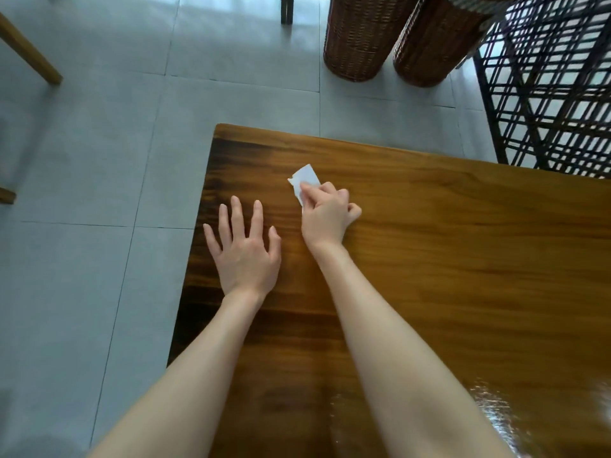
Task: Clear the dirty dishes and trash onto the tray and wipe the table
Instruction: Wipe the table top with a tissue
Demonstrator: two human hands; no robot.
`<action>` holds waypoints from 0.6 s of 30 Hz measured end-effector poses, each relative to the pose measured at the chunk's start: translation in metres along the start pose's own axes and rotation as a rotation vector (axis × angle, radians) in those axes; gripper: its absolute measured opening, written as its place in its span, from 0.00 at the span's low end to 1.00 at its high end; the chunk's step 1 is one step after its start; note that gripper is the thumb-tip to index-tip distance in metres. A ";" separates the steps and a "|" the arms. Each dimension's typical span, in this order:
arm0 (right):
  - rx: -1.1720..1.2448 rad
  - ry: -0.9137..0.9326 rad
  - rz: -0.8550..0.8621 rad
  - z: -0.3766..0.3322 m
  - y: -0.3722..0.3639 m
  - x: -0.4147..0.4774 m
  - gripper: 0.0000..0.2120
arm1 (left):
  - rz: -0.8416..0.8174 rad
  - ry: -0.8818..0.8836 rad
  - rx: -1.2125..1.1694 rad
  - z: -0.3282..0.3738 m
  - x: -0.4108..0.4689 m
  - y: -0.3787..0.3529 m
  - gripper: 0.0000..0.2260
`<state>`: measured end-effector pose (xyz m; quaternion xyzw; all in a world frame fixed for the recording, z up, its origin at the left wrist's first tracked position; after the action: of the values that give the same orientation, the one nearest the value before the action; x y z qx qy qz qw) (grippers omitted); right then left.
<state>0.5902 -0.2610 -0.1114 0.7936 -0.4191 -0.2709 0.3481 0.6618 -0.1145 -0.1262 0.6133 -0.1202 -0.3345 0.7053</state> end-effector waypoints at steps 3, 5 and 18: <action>-0.081 0.020 -0.008 0.002 0.006 0.005 0.10 | -0.028 -0.026 -0.034 -0.001 -0.003 0.001 0.28; -0.064 -0.015 0.001 0.002 0.008 0.002 0.11 | -0.041 -0.041 -0.081 -0.006 -0.011 0.006 0.28; -0.172 0.248 -0.229 -0.019 -0.028 -0.140 0.11 | -0.057 -0.081 -0.081 -0.060 -0.145 -0.006 0.23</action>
<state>0.5469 -0.1240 -0.1018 0.8308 -0.2552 -0.2437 0.4304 0.5861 0.0220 -0.1096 0.5734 -0.1172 -0.3836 0.7144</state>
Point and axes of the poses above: each hand's wrist, its own x-axis towards the middle knuckle, its own y-axis out of the back of the hand, z = x × y, the point moved 8 cm from there along x, towards the middle knuckle, and after that the axes turned 10 degrees about -z, right-handed, at the moved point
